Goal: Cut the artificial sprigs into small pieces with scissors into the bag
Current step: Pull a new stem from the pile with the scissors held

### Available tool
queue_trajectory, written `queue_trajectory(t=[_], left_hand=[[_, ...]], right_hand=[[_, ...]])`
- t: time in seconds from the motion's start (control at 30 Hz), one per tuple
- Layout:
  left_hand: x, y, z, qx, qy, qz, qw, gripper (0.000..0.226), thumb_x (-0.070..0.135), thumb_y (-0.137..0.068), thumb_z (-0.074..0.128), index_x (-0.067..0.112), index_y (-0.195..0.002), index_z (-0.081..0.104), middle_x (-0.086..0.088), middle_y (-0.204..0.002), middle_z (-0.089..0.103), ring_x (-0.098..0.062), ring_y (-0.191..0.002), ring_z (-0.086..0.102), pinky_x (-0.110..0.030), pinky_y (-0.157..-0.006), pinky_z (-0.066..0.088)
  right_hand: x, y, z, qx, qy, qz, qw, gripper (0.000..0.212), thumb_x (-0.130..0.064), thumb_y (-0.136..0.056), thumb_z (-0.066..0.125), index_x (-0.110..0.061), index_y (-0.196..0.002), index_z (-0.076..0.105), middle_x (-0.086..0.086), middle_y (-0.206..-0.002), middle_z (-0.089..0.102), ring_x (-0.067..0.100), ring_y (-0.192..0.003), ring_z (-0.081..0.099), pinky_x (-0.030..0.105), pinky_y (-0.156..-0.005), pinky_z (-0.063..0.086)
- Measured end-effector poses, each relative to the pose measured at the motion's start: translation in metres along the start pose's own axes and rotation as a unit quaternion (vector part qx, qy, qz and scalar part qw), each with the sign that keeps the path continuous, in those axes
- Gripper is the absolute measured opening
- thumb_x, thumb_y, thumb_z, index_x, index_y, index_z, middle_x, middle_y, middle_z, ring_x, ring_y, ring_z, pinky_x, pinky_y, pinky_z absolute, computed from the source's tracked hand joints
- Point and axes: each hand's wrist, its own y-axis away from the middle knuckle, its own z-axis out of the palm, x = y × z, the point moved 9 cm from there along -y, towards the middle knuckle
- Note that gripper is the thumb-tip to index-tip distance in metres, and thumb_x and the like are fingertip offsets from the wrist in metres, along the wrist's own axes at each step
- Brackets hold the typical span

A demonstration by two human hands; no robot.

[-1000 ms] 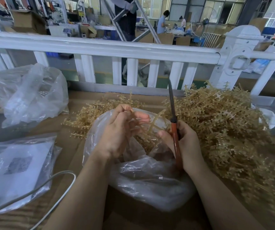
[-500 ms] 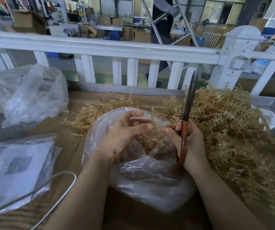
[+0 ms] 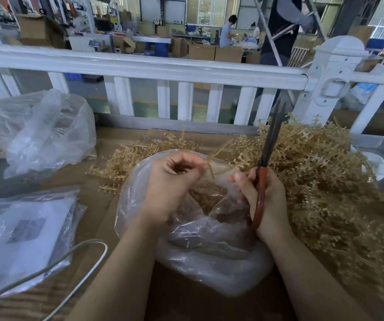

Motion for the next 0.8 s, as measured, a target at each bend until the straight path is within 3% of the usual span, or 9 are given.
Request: queue_trajectory(t=[0.1,0.2,0.3,0.4,0.47,0.6,0.7,0.73,0.8], left_hand=[[0.026,0.004,-0.003,0.032,-0.133,0.139,0.981,0.023,-0.005,-0.080,0.075,0.018,-0.079,0.076,0.007,-0.081,0.074,-0.006,-0.078,0.069,-0.023,-0.072,0.055],[0.040,0.014,0.015,0.000,-0.252,0.268,0.930,0.013,-0.003,-0.078,0.079,0.009,-0.079,0.078,-0.001,-0.089,0.074,-0.017,-0.084,0.070,-0.040,-0.075,0.057],[0.042,0.021,0.025,-0.010,-0.314,0.339,0.887,0.009,0.005,-0.079,0.079,0.013,-0.077,0.079,0.000,-0.093,0.072,-0.020,-0.087,0.068,-0.039,-0.075,0.055],[0.044,0.022,0.025,0.008,-0.355,0.359,0.863,0.013,0.006,-0.075,0.083,0.018,-0.075,0.079,0.000,-0.099,0.071,-0.020,-0.091,0.063,-0.033,-0.077,0.051],[0.045,0.022,0.025,0.018,-0.368,0.358,0.858,0.017,0.005,-0.073,0.085,0.020,-0.074,0.079,0.000,-0.101,0.070,-0.020,-0.092,0.059,-0.032,-0.077,0.050],[0.046,0.024,0.024,0.019,-0.357,0.357,0.863,0.017,0.004,-0.078,0.078,0.021,-0.076,0.079,-0.002,-0.102,0.069,-0.024,-0.092,0.060,-0.034,-0.076,0.050],[0.048,0.024,0.021,0.033,-0.347,0.353,0.868,0.015,0.008,-0.082,0.071,0.020,-0.076,0.079,-0.004,-0.103,0.069,-0.026,-0.093,0.060,-0.029,-0.077,0.048],[0.048,0.024,0.021,0.037,-0.348,0.352,0.868,0.016,0.010,-0.082,0.069,0.020,-0.076,0.079,-0.004,-0.103,0.069,-0.026,-0.094,0.059,-0.028,-0.078,0.048],[0.047,0.024,0.022,0.037,-0.355,0.350,0.866,0.016,0.013,-0.082,0.068,0.020,-0.075,0.080,-0.003,-0.104,0.069,-0.023,-0.096,0.057,-0.026,-0.078,0.046]], right_hand=[[0.002,0.000,0.002,-0.007,-0.030,0.012,0.999,0.045,-0.047,-0.086,0.072,-0.004,-0.094,0.059,0.007,-0.078,0.075,0.012,-0.060,0.063,0.021,-0.053,0.051],[-0.002,0.001,0.006,-0.026,-0.042,0.006,0.999,0.041,-0.045,-0.088,0.067,-0.005,-0.094,0.063,0.001,-0.076,0.074,0.013,-0.063,0.066,0.021,-0.053,0.052],[-0.004,0.001,0.006,-0.033,-0.064,0.011,0.997,0.062,-0.050,-0.079,0.069,0.007,-0.101,0.063,0.006,-0.084,0.076,0.022,-0.070,0.069,0.027,-0.058,0.057],[-0.004,0.000,0.004,-0.041,-0.082,0.017,0.996,0.059,-0.037,-0.084,0.067,0.017,-0.106,0.060,0.009,-0.083,0.075,0.027,-0.071,0.067,0.032,-0.060,0.057],[-0.004,-0.001,0.004,-0.038,-0.087,0.023,0.995,0.064,-0.041,-0.083,0.070,0.018,-0.107,0.060,0.009,-0.083,0.074,0.027,-0.071,0.068,0.033,-0.060,0.055],[-0.003,-0.001,0.006,-0.037,-0.089,0.027,0.995,0.072,-0.049,-0.077,0.073,0.015,-0.106,0.061,0.007,-0.084,0.076,0.019,-0.069,0.070,0.029,-0.059,0.055],[0.001,-0.002,0.004,-0.034,-0.116,0.038,0.992,0.073,-0.042,-0.073,0.080,0.018,-0.108,0.057,0.018,-0.090,0.076,0.030,-0.077,0.073,0.040,-0.069,0.059],[0.002,-0.002,0.004,-0.040,-0.117,0.043,0.991,0.069,-0.038,-0.071,0.083,0.017,-0.104,0.056,0.021,-0.090,0.075,0.032,-0.077,0.073,0.041,-0.069,0.059],[0.005,-0.002,0.007,-0.062,-0.098,0.048,0.992,0.050,-0.024,-0.072,0.086,0.008,-0.093,0.054,0.014,-0.086,0.076,0.021,-0.069,0.071,0.030,-0.062,0.057]])
